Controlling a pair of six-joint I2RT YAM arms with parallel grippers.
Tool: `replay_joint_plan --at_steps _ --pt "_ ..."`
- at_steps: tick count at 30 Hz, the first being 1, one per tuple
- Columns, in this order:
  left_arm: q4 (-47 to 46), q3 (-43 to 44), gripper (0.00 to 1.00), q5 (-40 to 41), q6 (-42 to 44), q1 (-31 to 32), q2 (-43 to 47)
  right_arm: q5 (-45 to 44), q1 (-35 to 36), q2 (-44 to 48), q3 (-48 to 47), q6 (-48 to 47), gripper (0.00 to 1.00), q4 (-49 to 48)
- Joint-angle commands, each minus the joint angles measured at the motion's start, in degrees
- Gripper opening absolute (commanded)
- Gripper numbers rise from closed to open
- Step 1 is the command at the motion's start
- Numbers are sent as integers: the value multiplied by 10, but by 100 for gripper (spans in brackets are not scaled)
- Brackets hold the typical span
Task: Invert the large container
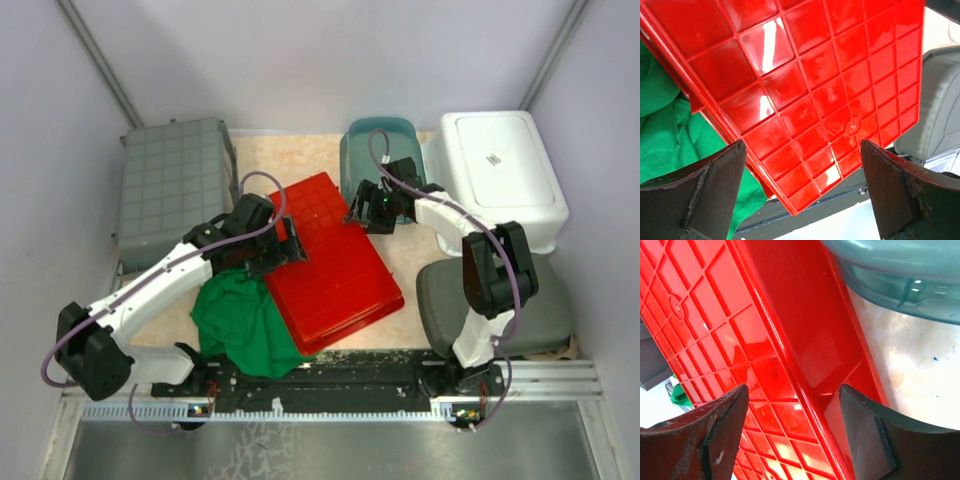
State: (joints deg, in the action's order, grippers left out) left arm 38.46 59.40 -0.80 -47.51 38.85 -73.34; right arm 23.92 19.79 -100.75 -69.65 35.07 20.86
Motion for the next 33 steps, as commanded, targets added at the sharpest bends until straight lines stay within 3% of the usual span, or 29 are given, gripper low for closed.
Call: replay_joint_plan --at_steps 1,5,7,14,17,24,33 --pt "-3 55 100 -3 33 0 -8 -65 7 44 -58 -37 76 31" --pt "16 103 100 0 46 2 -25 -162 6 141 -64 -59 84 67" --pt "33 134 100 28 56 3 -22 -248 5 196 -60 -65 98 91" --pt "-1 200 100 118 136 1 -7 -561 -1 388 -44 -88 99 170" --pt "-28 218 100 126 167 -2 -10 -638 -1 451 -43 -110 99 208" --pt "-70 227 100 140 170 -7 -13 -727 -1 539 -43 -120 99 311" --pt "-81 197 100 119 181 -8 23 -715 -1 542 -81 -94 99 383"
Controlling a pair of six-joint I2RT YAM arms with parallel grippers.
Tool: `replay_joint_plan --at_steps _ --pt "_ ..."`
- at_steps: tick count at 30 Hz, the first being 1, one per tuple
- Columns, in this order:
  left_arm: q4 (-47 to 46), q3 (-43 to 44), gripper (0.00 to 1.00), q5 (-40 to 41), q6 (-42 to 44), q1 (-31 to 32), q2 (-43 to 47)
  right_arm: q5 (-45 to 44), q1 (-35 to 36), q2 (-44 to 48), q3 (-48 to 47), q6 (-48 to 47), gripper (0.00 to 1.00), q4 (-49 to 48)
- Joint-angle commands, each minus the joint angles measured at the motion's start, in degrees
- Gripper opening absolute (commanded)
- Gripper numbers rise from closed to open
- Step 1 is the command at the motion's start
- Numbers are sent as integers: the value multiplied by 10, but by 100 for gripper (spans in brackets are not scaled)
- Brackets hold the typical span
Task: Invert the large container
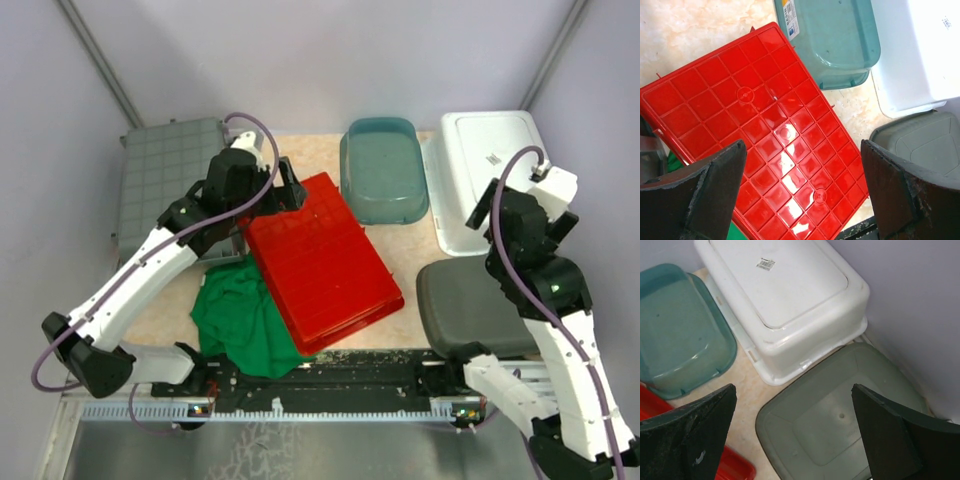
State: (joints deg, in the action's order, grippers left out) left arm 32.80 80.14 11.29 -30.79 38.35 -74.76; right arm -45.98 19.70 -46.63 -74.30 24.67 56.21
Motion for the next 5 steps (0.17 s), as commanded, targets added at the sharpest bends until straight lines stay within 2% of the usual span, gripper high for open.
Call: replay_joint_plan --at_steps 1,5 --pt "-25 -18 100 2 14 -3 47 -15 0 1 -35 14 99 31" --pt "-26 -45 100 15 12 -3 83 -7 0 -3 -32 17 99 35"
